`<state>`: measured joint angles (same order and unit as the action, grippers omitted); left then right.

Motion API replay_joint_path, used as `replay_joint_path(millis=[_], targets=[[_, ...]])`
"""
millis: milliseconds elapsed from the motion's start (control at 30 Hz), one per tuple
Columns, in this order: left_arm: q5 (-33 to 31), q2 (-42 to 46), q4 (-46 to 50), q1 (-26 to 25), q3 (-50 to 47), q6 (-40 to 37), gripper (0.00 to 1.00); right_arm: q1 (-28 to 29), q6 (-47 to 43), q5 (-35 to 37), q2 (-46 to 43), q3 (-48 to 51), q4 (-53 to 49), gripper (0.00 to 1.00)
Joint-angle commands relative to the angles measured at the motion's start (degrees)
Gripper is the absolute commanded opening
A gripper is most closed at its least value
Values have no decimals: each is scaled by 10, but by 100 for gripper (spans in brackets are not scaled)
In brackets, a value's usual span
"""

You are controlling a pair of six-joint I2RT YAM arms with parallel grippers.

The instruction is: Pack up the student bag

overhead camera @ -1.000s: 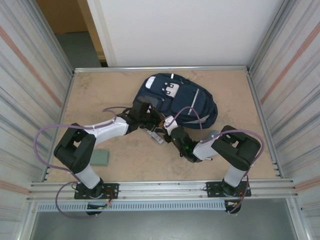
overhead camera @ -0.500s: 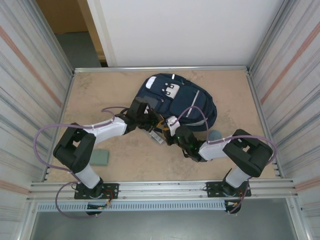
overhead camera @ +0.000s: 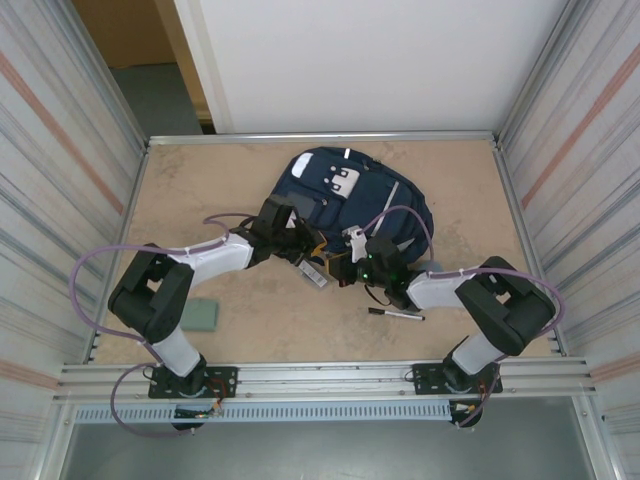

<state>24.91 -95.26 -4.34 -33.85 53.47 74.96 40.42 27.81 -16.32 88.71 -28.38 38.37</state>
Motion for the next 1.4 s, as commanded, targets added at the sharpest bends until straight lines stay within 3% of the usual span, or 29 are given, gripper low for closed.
replay_joint_path(millis=[0,500,767,800,867,933,1033,1133,1267,1367], targets=[[-12,3,-24,27,-1,-20,7,-14,31,-80,-23,4,-76,0],[6,-10,-46,61,1,-52,8,-18,-3,-213,-59,-2,-101,0],[2,-50,-183,93,-30,-23,7,-21,109,-219,-42,-32,-105,0],[-4,-48,-178,101,-33,-26,7,-29,135,-219,-43,-28,-100,4],[-5,-43,-169,110,-34,-25,7,-38,160,-221,-45,-24,-96,24],[5,-37,-168,109,-34,-18,7,-36,140,-216,-49,-27,-113,25],[15,-16,-169,81,-46,51,9,-33,92,-210,-68,-27,-135,34],[-53,31,-159,16,-72,109,10,-22,23,-159,-114,-4,-167,41],[-115,76,-76,-28,-34,76,9,40,-88,16,-167,-11,-258,46],[-153,96,-38,-42,-9,47,5,65,-118,133,-187,5,-249,51]])
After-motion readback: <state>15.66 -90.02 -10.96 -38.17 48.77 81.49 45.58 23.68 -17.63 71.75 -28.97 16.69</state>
